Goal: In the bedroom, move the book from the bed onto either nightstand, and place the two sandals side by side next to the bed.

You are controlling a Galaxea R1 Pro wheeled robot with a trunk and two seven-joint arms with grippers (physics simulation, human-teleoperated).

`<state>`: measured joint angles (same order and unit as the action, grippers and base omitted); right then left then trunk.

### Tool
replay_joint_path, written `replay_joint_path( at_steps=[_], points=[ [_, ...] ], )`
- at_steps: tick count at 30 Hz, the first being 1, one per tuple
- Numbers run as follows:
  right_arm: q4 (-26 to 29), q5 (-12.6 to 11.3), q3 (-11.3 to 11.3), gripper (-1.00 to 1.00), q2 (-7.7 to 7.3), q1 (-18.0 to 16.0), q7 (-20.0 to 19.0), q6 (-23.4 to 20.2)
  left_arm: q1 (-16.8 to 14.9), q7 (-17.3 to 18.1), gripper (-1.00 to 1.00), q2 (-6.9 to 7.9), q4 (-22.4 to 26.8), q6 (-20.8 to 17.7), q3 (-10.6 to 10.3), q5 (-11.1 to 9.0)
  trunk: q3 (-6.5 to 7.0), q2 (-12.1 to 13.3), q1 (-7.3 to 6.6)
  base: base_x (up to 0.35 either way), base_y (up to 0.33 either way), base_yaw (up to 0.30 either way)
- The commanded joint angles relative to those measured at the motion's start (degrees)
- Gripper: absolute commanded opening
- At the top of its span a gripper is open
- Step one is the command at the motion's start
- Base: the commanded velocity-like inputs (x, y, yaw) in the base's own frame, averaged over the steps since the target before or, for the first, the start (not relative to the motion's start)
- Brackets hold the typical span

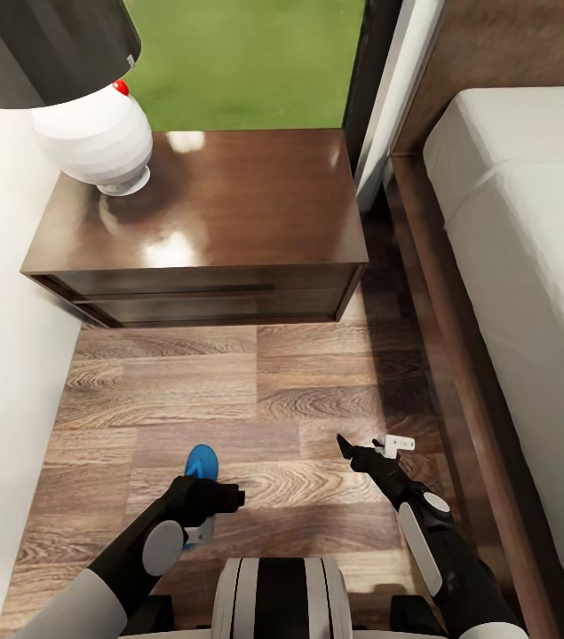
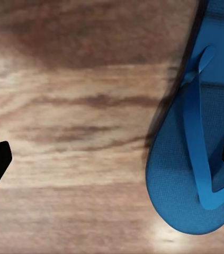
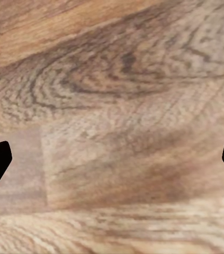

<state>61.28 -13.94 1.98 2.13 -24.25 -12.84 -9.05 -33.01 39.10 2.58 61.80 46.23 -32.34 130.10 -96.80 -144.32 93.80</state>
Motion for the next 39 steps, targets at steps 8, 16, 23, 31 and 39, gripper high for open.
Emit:
replay_joint_path(
  at_steps=[8,16,23,31,39],
  points=[
    [0.1,-0.6,0.2,1.0,0.05,0.0,-0.3,-0.4,0.0,0.2,1.0,0.12,0.1,0.1,-0.2,0.0,-0.03,0.0,-0.01,0.0,0.0,0.0],
    [0.1,-0.6,0.2,1.0,0.06,0.0,-0.3,-0.4,0.0,0.3,1.0,0.18,0.1,0.1,-0.2,0.1,-0.03,0.0,-0.01,0.0,0.0,0.0],
    [0.1,-0.6,0.2,1.0,0.03,0.0,-0.3,-0.4,0.0,0.4,1.0,2.1,0.1,0.2,-0.2,0.1,-0.03,0.0,-0.01,0.0,0.0,0.0],
    [0.1,-0.6,0.2,1.0,0.06,0.0,-0.3,-0.4,0.0,0.5,1.0,3.3,0.2,0.2,-0.1,0.2,-0.03,0.0,-0.01,0.0,0.0,0.0],
    [0.1,-0.6,0.2,1.0,0.04,0.0,-0.3,-0.4,0.0,0.8,1.0,3.56,0.1,0.2,-0.1,0.2,-0.03,0.0,-0.01,0.0,0.0,0.0]
  ],
)
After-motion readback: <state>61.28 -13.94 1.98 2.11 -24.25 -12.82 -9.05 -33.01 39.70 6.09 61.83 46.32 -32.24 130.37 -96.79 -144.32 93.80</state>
